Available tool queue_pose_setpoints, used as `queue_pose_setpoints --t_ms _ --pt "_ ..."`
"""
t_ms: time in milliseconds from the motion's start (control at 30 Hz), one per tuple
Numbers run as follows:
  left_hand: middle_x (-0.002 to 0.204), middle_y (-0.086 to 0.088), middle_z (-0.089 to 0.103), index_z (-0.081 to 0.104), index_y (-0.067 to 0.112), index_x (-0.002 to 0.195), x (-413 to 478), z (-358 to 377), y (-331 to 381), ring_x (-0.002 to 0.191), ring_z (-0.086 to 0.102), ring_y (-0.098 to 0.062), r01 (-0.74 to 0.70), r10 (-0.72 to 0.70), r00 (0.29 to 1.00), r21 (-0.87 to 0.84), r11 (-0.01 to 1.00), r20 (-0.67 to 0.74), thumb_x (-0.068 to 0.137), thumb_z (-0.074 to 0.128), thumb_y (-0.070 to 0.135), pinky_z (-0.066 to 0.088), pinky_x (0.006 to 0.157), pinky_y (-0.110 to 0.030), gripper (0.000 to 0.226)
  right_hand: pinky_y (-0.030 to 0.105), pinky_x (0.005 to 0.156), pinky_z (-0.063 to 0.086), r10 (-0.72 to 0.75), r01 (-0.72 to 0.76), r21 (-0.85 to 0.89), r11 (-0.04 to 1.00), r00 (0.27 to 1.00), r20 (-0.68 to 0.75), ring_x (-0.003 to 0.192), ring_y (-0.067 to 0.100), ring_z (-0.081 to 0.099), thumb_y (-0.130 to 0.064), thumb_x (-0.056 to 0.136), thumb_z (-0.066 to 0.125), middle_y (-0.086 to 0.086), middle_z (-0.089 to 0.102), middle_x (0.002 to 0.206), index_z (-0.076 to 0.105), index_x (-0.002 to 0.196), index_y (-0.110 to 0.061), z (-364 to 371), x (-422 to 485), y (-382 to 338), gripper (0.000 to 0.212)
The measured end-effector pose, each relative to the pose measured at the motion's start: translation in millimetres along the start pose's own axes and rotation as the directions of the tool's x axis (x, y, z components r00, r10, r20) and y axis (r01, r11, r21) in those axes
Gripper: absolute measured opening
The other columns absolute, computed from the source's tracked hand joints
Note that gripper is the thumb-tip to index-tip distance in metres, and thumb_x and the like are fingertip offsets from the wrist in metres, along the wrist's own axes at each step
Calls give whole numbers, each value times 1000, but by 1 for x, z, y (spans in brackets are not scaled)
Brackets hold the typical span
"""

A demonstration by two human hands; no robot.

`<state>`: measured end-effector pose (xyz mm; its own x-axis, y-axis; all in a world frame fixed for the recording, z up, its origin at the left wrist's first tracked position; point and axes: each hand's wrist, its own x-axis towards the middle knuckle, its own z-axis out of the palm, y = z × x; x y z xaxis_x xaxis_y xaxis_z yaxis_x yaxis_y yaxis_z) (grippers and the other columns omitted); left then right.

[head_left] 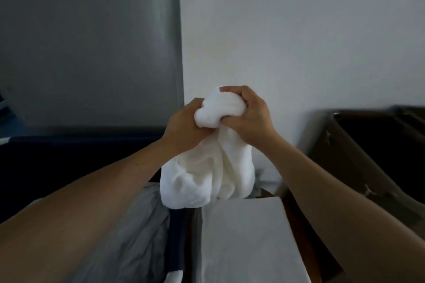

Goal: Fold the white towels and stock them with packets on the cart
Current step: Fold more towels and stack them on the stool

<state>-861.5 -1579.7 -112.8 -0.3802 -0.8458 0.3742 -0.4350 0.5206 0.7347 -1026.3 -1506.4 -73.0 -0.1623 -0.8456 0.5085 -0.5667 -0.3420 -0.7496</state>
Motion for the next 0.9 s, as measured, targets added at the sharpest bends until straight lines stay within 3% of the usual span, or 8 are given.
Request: queue_pose_setpoints --t_ms 100,200,367,433,500,633,767,900 --pt "96 22 58 52 29 117 2 25 22 87 59 -5 -77 82 994 -70 995 72 69 77 41 49 74 -25 56 3 79 40 25 -30 -79 996 998 -57 94 -8 56 -5 66 80 -19 63 111 62 109 -30 -33 -12 5 53" --pt "119 4 59 51 23 129 -4 58 18 109 57 -20 -110 119 984 -71 991 131 56 77 54 48 94 -43 84 4 79 40 73 -86 -162 983 994 -87 96 -4 57 -7 67 80 -19 63 111 59 108 -36 -54 -34 25 54" --pt "147 -1 36 29 22 151 -31 106 -10 135 34 -23 81 -102 904 68 994 415 52 86 59 31 113 -43 120 14 83 44 212 -240 -235 942 967 -139 100 6 57 -7 69 80 -10 62 113 63 116 -20 -62 -88 88 52" --pt "145 -1 39 35 21 148 -38 125 -30 134 39 -24 157 -214 838 154 976 503 59 87 56 39 107 -40 109 25 90 46 274 -301 -286 910 953 -129 103 8 55 -9 71 79 -11 57 116 61 120 -18 -63 -113 121 53" --pt "133 -5 51 50 11 133 -47 144 -50 119 53 -25 229 -374 770 324 918 517 72 85 35 47 90 -31 74 31 93 45 391 -398 -346 850 916 -91 106 10 52 -12 76 78 -13 50 120 56 125 -18 -63 -140 155 54" --pt "121 -13 61 60 3 116 -80 176 -91 108 61 -25 226 -576 584 567 792 572 86 63 16 49 79 -26 32 30 106 37 662 -541 -461 704 735 147 131 19 42 -26 84 74 -5 37 146 40 143 -24 -55 -206 211 67" --pt "122 -12 61 61 4 118 -113 200 -111 110 60 -24 319 -687 467 619 718 556 91 55 18 48 84 -24 31 26 102 37 769 -575 -513 637 522 369 127 20 46 -34 82 75 1 44 142 38 144 -22 -57 -247 243 73" --pt "129 -8 56 55 12 125 -129 209 -112 114 55 -24 388 -736 456 632 671 501 88 61 27 45 83 -24 41 23 98 38 762 -565 -514 646 443 472 119 15 48 -35 79 79 -2 48 133 41 141 -22 -69 -256 263 74"
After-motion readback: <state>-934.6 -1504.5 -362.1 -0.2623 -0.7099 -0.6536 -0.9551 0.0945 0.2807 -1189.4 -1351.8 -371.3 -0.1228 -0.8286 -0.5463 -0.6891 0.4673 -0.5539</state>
